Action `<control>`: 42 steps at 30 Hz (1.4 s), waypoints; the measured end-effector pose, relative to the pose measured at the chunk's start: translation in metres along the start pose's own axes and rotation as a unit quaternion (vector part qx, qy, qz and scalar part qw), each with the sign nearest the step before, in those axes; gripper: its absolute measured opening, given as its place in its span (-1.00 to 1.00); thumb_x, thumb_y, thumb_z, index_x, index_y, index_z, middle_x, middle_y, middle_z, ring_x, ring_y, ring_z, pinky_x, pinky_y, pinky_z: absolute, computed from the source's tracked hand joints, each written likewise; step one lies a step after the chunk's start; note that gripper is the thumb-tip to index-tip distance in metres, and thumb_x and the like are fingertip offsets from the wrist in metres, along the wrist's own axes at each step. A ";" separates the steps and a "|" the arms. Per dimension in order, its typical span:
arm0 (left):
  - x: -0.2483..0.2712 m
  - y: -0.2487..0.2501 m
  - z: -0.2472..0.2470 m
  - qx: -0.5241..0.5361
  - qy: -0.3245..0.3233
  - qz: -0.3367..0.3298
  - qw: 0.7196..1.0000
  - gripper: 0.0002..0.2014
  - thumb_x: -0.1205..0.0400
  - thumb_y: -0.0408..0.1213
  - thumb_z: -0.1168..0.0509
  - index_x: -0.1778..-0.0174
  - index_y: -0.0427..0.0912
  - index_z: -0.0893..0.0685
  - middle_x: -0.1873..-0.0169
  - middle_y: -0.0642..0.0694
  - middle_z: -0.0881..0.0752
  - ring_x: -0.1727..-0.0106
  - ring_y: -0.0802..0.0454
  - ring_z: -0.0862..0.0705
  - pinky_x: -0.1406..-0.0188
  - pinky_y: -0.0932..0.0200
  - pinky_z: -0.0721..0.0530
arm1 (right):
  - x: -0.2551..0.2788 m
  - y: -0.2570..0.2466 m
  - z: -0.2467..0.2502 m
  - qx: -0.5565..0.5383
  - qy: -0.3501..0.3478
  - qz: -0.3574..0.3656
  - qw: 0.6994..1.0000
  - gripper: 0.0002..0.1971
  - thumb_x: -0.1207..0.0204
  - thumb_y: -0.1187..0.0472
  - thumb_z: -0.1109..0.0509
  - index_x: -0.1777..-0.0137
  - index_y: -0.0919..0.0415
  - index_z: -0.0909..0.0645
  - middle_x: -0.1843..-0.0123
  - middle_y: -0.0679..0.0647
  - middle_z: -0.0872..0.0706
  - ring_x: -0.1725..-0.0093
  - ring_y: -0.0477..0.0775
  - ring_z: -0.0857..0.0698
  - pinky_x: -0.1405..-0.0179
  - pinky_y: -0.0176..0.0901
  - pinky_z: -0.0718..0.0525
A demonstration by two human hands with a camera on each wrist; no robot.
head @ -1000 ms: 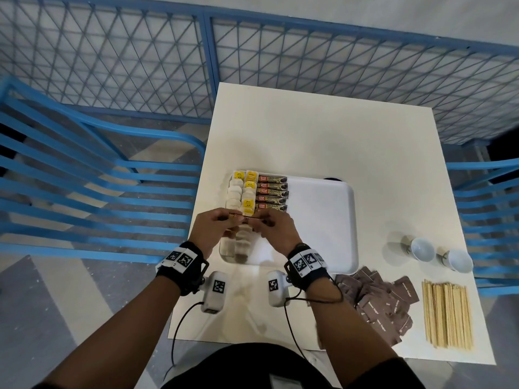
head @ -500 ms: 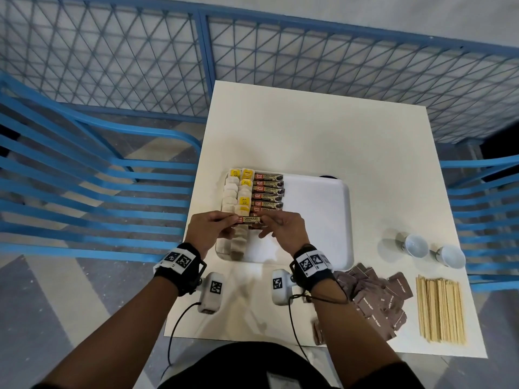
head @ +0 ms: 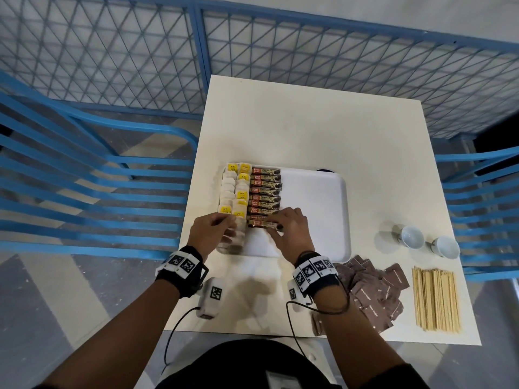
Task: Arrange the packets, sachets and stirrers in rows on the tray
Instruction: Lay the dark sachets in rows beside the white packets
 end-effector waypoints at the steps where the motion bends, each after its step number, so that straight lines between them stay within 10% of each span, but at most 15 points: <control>1: 0.002 -0.001 0.002 -0.009 0.000 0.001 1.000 -0.85 -0.69 -0.29 -0.43 -0.04 -0.31 -0.80 0.14 -0.31 -0.86 0.26 -0.14 -0.79 0.30 0.03 -0.76 | 0.005 0.006 -0.003 0.003 -0.004 -0.011 1.000 -0.76 -0.45 0.14 -0.58 -0.12 0.08 -0.78 -0.04 0.03 -0.72 -0.09 0.19 -0.59 -0.07 0.15 -0.58; 17: 0.022 -0.003 0.005 -0.138 -0.017 -0.032 0.990 -0.89 -0.70 -0.32 -0.39 -0.03 -0.22 -0.81 0.19 -0.18 -0.86 0.31 0.00 -0.72 0.55 0.45 -0.50 | 0.004 0.001 -0.031 0.083 -0.013 -0.082 0.993 -0.76 -0.34 0.15 -0.53 -0.03 0.05 -0.76 -0.05 0.04 -0.71 -0.12 0.24 -0.59 -0.10 0.15 -0.51; 42: 0.022 0.006 0.006 -0.168 -0.041 -0.062 0.983 -0.92 -0.69 -0.31 -0.41 0.05 -0.13 -0.82 0.24 -0.08 -0.87 0.36 0.02 -0.74 0.34 0.30 -0.68 | 0.009 -0.002 -0.024 0.053 0.008 -0.129 0.990 -0.67 -0.37 0.07 -0.48 -0.14 0.02 -0.66 -0.07 -0.02 -0.69 -0.15 0.16 -0.56 -0.14 0.10 -0.43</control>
Point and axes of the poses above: each hand's wrist, its own x-axis away from the middle knuckle, its own z-axis out of the back of the hand, y = z × x, the point moved 10 cm from there along -x, towards the middle knuckle
